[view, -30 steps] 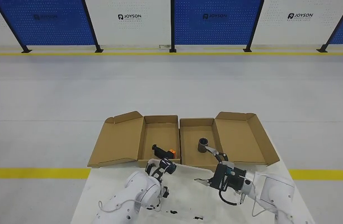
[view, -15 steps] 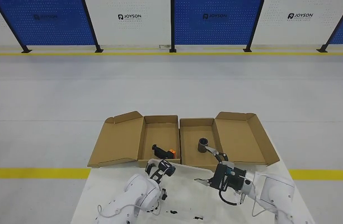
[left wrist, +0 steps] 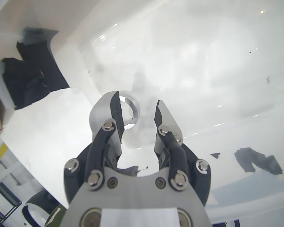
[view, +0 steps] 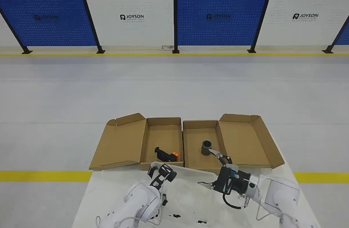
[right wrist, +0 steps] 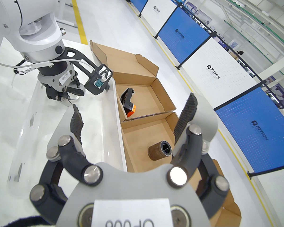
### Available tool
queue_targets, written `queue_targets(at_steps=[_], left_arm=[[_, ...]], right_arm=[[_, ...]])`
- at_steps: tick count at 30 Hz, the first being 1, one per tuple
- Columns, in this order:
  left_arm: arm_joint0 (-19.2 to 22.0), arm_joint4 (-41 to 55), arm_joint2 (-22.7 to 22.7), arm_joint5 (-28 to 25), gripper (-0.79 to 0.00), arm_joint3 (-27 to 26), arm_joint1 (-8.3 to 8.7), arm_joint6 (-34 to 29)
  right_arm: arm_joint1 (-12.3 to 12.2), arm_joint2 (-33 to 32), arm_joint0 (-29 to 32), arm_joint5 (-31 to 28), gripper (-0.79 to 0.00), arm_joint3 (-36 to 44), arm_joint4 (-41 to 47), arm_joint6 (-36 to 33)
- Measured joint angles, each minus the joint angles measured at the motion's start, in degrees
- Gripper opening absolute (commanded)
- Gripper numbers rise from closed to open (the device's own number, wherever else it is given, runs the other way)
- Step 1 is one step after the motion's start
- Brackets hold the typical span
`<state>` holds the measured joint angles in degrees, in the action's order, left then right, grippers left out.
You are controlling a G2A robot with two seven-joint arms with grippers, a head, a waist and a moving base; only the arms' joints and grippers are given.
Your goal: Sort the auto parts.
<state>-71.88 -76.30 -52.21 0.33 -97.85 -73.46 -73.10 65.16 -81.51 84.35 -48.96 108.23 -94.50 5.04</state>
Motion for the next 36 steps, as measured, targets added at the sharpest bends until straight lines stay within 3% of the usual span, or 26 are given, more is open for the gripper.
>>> queue_targets(at_steps=[19,28,32,36], left_arm=[[3.2,2.7,0.4,-1.3,-0.511,5.0,-0.88,-1.4],[6.4,3.4,6.3,-6.4,-0.446,4.9,-2.37,2.5],[6.7,1.3,6.9,-5.4,-0.465,4.1,-2.59,4.6],[4.8,0.2,4.9,-2.8,-0.44,2.6,-2.11,2.5]], right_arm=[[0.0,0.0,0.0,0.0,0.0,0.0,0.0,0.0],[0.0,0.0,0.0,0.0,0.0,0.0,0.0,0.0],[0.0,0.0,0.0,0.0,0.0,0.0,0.0,0.0],[0.0,0.0,0.0,0.0,0.0,0.0,0.0,0.0]])
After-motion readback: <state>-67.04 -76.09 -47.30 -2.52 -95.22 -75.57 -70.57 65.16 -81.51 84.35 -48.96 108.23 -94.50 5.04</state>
